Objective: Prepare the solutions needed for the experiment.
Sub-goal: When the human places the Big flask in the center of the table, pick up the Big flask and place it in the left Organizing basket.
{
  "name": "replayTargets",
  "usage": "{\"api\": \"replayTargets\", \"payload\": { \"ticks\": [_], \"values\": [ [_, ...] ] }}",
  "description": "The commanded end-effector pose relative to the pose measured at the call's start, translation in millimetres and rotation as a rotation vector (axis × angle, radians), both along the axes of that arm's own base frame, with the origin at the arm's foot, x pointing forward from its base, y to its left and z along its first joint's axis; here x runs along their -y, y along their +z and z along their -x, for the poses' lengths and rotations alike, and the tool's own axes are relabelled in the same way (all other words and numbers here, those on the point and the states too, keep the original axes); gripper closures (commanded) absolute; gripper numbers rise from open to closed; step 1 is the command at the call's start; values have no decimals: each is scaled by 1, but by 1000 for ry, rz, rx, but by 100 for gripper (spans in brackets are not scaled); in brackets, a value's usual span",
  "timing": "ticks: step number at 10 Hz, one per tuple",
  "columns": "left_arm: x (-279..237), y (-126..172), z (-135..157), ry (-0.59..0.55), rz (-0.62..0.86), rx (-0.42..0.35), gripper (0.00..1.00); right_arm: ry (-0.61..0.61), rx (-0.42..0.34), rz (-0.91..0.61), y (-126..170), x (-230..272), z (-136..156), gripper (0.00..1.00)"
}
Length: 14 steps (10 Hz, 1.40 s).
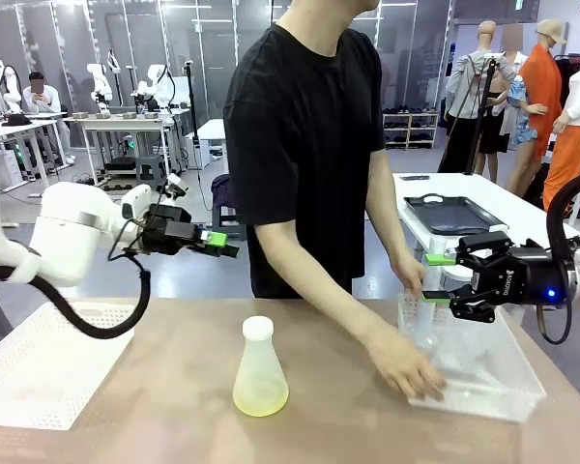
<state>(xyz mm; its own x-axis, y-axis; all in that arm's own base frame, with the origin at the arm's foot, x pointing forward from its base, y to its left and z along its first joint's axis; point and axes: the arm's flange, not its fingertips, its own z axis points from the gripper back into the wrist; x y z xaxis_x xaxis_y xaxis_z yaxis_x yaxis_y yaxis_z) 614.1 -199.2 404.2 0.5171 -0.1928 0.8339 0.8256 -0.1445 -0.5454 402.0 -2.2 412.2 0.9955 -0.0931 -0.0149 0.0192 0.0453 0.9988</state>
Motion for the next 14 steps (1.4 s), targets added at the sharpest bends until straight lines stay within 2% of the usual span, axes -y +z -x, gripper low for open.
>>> {"api": "replayTargets", "payload": {
  "ticks": [1, 2, 4, 7, 8, 12, 13, 14],
  "values": [
    [18, -14, -48, -70, 54, 125, 0, 1, 2, -7, 0, 0, 0, 37],
    [29, -25, -62, -127, -12, 200, 0, 1, 2, -7, 0, 0, 0, 37],
    [36, -37, -71, -296, 30, 302, 0, 1, 2, -7, 0, 0, 0, 37],
    [41, -47, -66, -431, 118, 373, 0, 1, 2, -7, 0, 0, 0, 37],
    [43, -49, -60, -322, 19, 326, 0, 1, 2, -7, 0, 0, 0, 37],
    [43, -49, -60, -322, 19, 326, 0, 1, 2, -7, 0, 0, 0, 37],
    [42, -53, -64, -339, 34, 338, 0, 1, 2, -7, 0, 0, 0, 37],
    [50, -64, -78, -383, 103, 414, 0, 1, 2, -7, 0, 0, 0, 37]
  ]
}}
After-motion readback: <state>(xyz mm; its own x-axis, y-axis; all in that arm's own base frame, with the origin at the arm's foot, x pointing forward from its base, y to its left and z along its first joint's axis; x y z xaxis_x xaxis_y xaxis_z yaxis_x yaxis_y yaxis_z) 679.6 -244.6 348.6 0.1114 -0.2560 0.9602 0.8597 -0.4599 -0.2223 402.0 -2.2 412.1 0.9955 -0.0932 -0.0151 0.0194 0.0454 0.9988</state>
